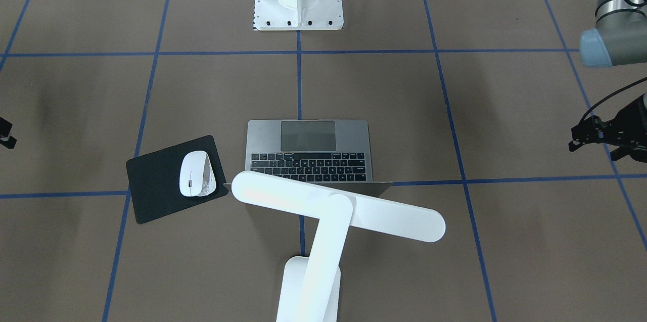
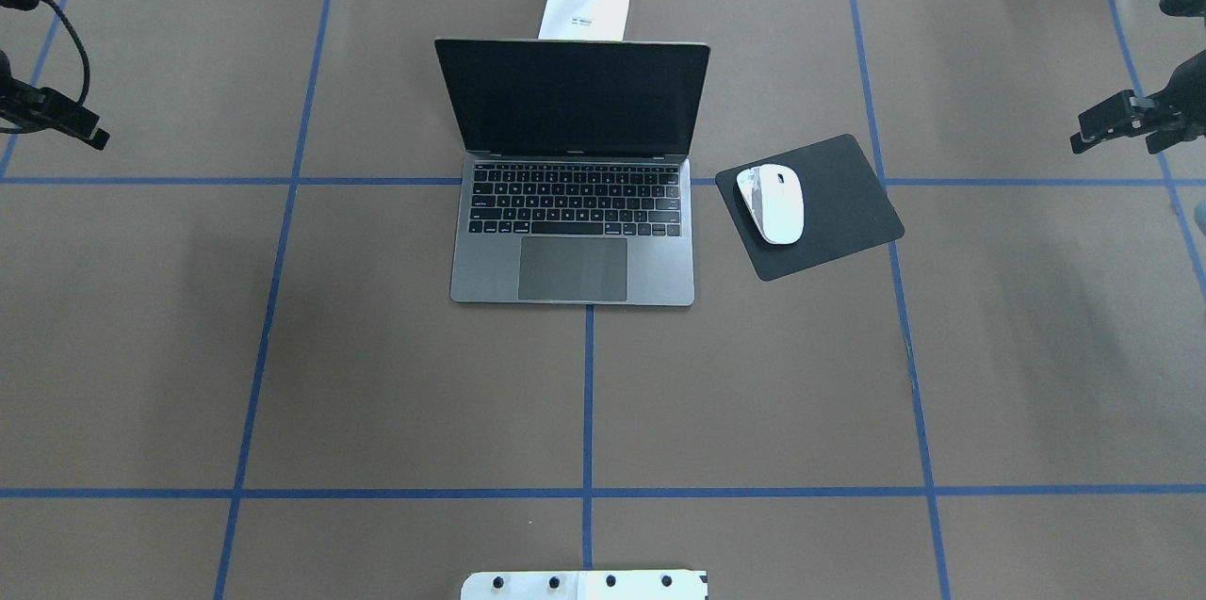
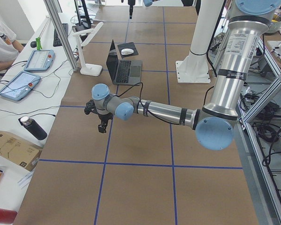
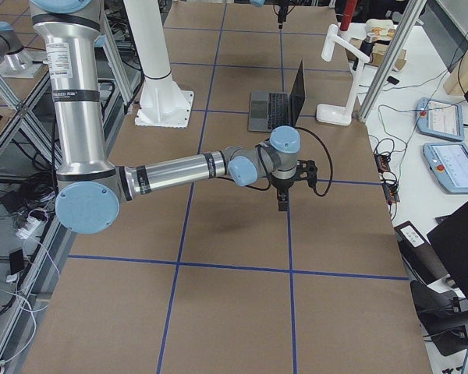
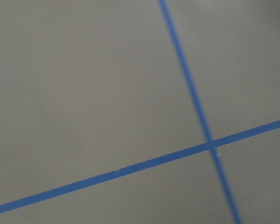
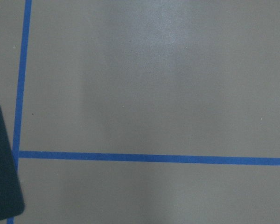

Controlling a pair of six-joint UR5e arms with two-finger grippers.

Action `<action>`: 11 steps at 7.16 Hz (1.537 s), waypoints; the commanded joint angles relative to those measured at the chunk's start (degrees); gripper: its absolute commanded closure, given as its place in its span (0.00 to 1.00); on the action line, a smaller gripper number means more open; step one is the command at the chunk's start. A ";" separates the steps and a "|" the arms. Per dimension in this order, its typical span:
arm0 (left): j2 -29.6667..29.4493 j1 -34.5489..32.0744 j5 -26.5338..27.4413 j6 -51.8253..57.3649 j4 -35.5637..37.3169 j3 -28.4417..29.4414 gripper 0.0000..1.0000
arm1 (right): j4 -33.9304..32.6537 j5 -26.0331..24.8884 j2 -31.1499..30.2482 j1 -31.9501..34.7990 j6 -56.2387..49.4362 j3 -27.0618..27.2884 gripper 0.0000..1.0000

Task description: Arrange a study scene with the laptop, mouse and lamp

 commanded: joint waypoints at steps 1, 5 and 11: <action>0.22 -0.86 -0.08 0.54 0.38 0.47 0.01 | -0.07 0.02 -1.64 0.02 -0.26 0.86 0.01; 3.02 -2.88 -2.89 0.54 0.12 -1.01 0.01 | 0.02 0.28 -4.19 0.02 -0.44 0.95 0.01; 3.30 -2.44 -2.89 2.29 0.29 -0.06 0.01 | -0.51 0.11 -3.66 0.02 -0.17 0.51 0.01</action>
